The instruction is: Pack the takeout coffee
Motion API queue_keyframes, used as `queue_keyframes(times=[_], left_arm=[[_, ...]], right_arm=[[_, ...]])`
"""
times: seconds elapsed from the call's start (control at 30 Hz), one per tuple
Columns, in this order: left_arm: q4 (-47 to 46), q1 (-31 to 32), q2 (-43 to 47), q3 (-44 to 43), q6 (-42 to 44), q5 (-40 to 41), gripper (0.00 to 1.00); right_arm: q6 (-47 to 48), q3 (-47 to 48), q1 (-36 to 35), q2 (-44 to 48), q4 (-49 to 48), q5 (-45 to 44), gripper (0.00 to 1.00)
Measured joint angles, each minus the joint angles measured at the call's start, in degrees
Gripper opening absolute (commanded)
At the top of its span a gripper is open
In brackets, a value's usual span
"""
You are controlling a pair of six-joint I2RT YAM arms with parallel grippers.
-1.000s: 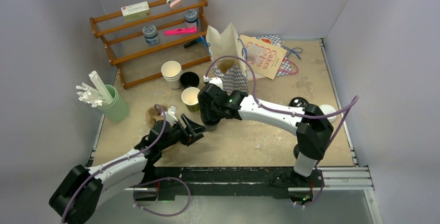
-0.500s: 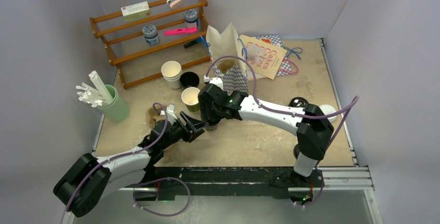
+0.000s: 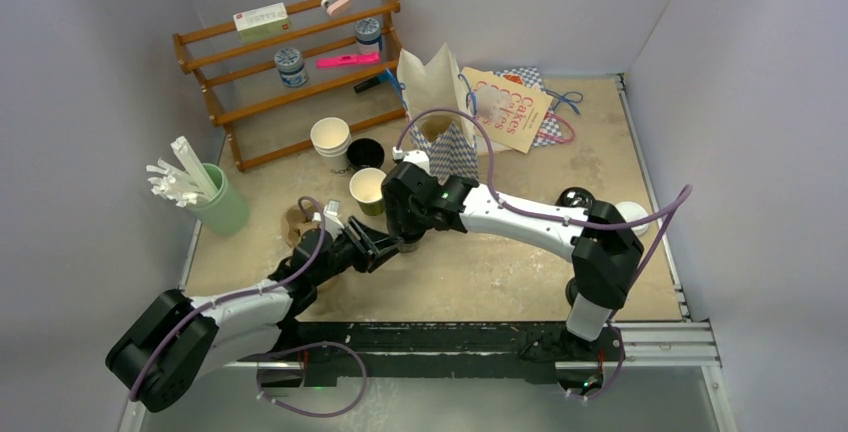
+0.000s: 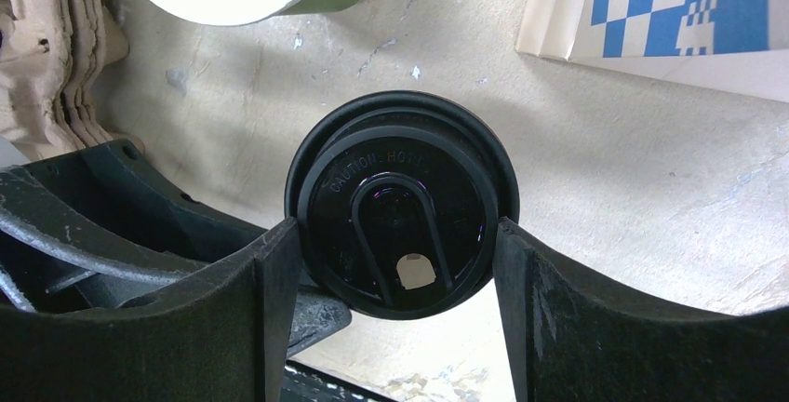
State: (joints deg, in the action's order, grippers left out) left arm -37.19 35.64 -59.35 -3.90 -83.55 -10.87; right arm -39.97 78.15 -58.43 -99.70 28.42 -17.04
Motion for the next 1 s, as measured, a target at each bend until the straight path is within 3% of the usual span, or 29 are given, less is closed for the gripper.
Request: queue_keyframes(times=[0.53, 1.0], left_arm=[[4.37, 0.0, 1.79, -0.04, -2.97, -0.98, 0.35], [-5.77, -0.39, -3.74, 1.46, -5.42, -2.93, 0.22]], right_arm=[[1.2, 0.55, -2.4, -0.85, 0.37, -3.26, 0.52], [1.66, 0.87, -2.82, -1.27, 0.98, -4.85, 0.51]])
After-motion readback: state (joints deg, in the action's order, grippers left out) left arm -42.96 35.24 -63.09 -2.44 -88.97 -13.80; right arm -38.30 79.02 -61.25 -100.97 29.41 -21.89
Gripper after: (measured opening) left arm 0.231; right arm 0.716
